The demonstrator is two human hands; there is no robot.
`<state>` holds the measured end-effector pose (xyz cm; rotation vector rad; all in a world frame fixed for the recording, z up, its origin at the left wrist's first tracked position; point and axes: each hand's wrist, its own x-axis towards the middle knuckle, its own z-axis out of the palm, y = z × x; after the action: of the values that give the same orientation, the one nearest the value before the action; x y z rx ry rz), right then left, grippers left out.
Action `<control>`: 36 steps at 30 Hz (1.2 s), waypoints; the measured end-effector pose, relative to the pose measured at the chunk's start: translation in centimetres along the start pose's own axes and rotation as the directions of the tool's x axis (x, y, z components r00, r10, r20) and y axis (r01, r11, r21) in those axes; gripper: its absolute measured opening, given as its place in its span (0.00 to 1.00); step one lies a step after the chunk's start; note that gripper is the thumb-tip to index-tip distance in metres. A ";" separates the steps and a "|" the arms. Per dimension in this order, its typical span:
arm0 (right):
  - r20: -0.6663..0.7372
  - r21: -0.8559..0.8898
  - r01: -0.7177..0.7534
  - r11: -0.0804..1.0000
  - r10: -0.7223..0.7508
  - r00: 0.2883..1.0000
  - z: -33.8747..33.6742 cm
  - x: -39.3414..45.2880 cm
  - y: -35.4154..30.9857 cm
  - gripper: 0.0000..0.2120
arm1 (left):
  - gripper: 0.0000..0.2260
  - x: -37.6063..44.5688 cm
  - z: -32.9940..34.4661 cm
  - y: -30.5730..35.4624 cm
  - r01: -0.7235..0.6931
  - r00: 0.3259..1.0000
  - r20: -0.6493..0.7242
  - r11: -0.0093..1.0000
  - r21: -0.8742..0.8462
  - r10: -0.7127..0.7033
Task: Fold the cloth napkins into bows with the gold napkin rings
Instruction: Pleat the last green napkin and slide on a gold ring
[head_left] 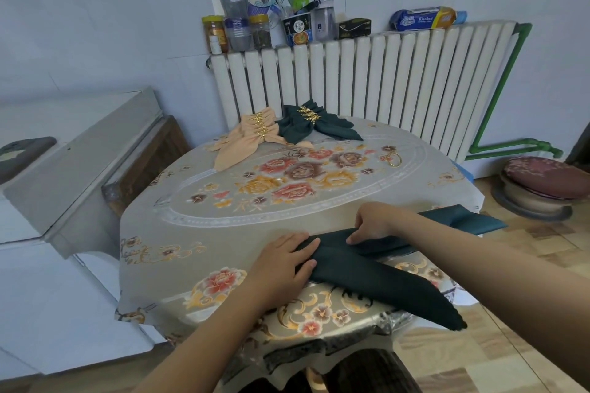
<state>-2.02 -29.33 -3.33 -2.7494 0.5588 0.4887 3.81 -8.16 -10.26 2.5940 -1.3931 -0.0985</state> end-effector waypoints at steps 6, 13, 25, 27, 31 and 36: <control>-0.067 0.045 -0.016 0.999 0.019 0.998 -0.2 0.4 -1.7 0.17 | 0.22 0.0 -0.9 0.5 -0.017 0.999 -0.025 0.992 0.124 0.020; 0.002 0.456 -0.146 0.878 0.163 0.987 -0.5 0.2 -2.7 0.21 | 0.23 1.2 -2.7 1.4 -0.039 0.992 0.124 0.993 0.113 0.025; 0.253 0.967 -0.254 -0.004 -0.055 0.966 2.0 -3.4 -3.0 0.19 | 0.21 2.5 -5.4 1.0 0.244 0.935 0.325 0.921 -0.302 -0.141; 0.229 0.973 -0.230 -0.015 -0.062 0.972 2.1 -3.9 -3.0 0.17 | 0.19 2.5 -5.4 1.1 0.227 0.931 0.338 0.944 -0.241 -0.137; 0.083 0.967 -0.077 0.243 -0.012 0.996 2.7 -4.2 -3.0 0.12 | 0.18 2.1 -5.5 0.4 0.204 0.938 0.328 0.939 -0.275 -0.108; -0.356 0.294 0.313 0.903 -0.200 0.913 5.2 -4.1 -2.6 0.10 | 0.26 0.7 -5.5 -0.1 0.108 0.975 0.217 0.964 -0.242 -0.055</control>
<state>-5.90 -23.87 -5.90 -2.5129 0.2992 -0.1167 5.12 -7.88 -4.85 2.4820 -1.2409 -0.5391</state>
